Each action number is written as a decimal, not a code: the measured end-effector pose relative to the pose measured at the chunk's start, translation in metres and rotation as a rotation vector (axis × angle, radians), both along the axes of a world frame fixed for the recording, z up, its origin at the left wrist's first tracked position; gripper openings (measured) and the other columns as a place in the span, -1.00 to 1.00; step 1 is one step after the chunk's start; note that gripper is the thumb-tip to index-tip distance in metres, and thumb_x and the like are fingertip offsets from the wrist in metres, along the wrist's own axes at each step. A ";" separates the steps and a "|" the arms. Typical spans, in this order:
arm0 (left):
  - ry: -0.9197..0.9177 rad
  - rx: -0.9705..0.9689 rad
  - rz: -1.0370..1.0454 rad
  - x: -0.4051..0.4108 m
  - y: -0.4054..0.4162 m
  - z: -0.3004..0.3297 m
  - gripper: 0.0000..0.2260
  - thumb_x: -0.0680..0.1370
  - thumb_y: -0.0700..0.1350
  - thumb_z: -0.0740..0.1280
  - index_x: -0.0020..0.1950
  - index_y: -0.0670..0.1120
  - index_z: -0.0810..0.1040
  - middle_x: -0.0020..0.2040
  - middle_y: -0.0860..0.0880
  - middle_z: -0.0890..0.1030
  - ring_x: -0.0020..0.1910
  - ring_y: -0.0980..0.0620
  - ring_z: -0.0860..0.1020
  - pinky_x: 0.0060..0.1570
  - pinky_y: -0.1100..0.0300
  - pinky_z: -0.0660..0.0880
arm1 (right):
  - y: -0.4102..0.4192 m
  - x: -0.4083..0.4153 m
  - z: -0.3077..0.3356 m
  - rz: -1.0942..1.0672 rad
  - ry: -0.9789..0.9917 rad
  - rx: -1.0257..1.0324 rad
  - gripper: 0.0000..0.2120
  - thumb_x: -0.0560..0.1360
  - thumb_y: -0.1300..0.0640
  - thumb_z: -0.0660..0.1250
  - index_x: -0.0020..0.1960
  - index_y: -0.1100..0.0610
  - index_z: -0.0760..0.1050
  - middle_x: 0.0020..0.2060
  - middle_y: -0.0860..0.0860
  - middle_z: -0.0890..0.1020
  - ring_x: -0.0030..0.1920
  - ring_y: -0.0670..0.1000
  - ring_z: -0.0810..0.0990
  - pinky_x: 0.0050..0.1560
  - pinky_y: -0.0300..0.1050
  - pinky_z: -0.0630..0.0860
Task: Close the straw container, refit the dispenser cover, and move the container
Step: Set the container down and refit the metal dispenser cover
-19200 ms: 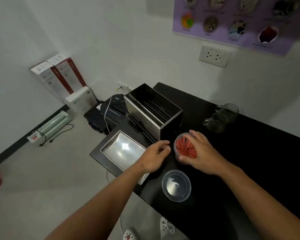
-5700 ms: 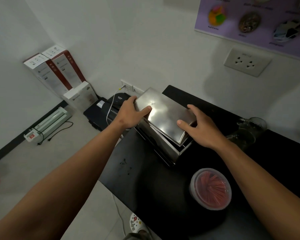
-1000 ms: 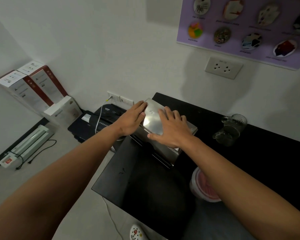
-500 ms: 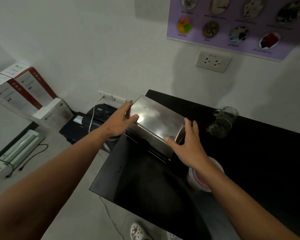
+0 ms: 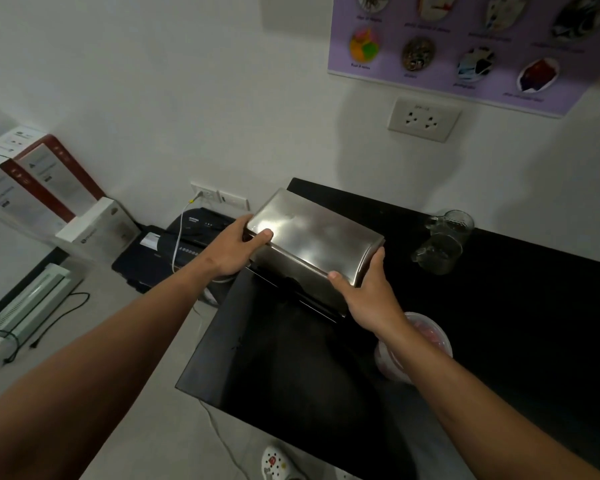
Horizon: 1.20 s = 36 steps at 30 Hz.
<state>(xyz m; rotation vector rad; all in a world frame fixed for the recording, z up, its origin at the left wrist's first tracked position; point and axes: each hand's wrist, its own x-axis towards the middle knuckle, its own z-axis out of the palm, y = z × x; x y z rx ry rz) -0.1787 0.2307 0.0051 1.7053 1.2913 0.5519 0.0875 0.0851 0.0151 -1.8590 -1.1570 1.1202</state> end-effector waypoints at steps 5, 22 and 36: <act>-0.047 -0.006 0.020 0.018 0.026 -0.004 -0.68 0.69 0.09 0.31 0.42 0.06 0.51 0.15 0.16 0.69 0.07 0.28 0.66 0.02 0.33 0.53 | 0.033 0.024 0.001 -0.015 0.005 0.034 0.07 0.57 -0.05 0.47 0.68 -0.02 -0.32 0.67 0.00 0.18 0.63 0.08 0.22 0.52 -0.09 0.21; -0.095 0.005 0.151 0.059 0.090 -0.005 -0.81 0.70 0.02 0.29 0.21 -0.04 0.60 -0.28 0.19 0.65 -0.41 0.38 0.55 -0.29 0.37 0.45 | 0.117 0.068 -0.004 -0.021 -0.051 0.076 0.03 0.53 -0.18 0.46 0.70 -0.03 -0.19 0.67 -0.02 0.20 0.60 0.04 0.27 0.50 -0.11 0.27; -0.159 -0.029 0.134 0.078 0.140 -0.003 -0.83 0.71 -0.02 0.27 0.16 -0.06 0.60 -0.17 0.08 0.63 -0.28 0.17 0.57 -0.13 0.16 0.47 | 0.170 0.089 -0.004 -0.009 0.019 0.140 0.01 0.56 -0.04 0.49 0.71 0.09 -0.14 0.65 0.02 0.25 0.58 0.00 0.31 0.56 -0.05 0.26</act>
